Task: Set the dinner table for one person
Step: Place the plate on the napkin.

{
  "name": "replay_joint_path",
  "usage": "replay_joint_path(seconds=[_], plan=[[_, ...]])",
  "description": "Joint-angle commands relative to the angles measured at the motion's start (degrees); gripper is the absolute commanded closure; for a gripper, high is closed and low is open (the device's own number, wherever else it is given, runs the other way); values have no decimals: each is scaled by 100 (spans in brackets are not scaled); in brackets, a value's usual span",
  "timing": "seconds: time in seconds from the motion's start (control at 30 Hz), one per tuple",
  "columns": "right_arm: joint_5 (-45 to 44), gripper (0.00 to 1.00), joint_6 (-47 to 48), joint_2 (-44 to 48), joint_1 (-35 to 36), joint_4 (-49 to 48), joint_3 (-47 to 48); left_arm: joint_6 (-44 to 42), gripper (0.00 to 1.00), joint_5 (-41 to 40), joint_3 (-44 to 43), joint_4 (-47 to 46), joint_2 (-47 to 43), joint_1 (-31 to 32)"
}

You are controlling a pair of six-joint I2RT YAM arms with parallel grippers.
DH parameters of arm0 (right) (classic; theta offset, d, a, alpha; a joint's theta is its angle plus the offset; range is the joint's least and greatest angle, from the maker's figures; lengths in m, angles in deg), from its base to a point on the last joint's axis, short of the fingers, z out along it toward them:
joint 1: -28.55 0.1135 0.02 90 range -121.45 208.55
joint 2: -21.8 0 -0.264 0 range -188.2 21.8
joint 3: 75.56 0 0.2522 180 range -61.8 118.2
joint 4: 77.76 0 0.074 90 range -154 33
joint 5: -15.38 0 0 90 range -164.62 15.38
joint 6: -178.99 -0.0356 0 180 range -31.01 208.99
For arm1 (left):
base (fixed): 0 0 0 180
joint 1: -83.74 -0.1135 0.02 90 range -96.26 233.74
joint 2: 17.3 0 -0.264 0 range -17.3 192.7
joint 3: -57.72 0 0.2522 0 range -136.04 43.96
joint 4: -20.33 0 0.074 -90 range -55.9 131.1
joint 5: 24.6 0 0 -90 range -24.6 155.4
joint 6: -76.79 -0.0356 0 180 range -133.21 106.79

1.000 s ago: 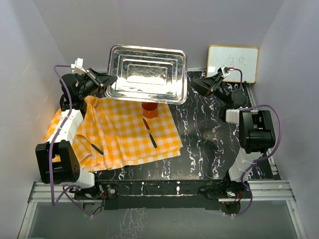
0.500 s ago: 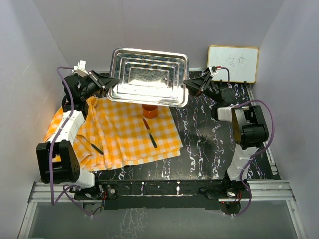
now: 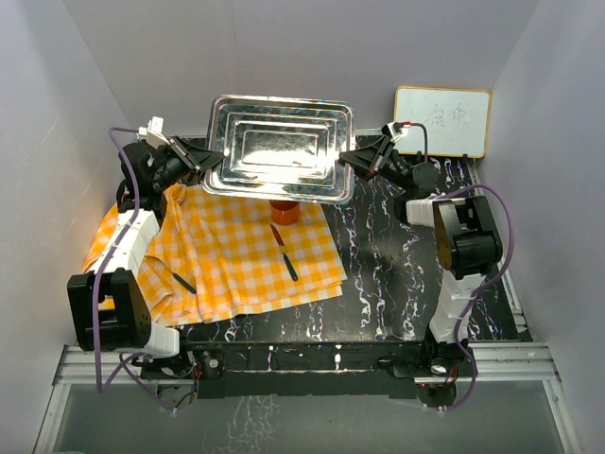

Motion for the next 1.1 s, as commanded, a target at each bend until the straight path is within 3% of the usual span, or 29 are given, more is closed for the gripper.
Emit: replay_joint_path(seconds=[0.0,0.2,0.5,0.7,0.97,1.07], plan=[[-76,100,-115,54,380,-1711,511,-1132,100,-512,-476,1702,-441,93],[28,100,244,-332,1116,-1060,1084,-1891,100,-1205,-825,3038,-636,81],[158,100,705,-1271,2272,124,2176,-1778,100,-2052,-251,3682,-816,56],[139,100,574,-1800,2671,95,2448,-1359,100,-2752,613,3699,-1523,52],[194,100,779,-1855,2991,496,2752,-1610,100,-3343,562,4474,-2151,43],[178,100,959,-1785,3108,791,2822,-1717,100,-3219,587,4694,-2116,-19]])
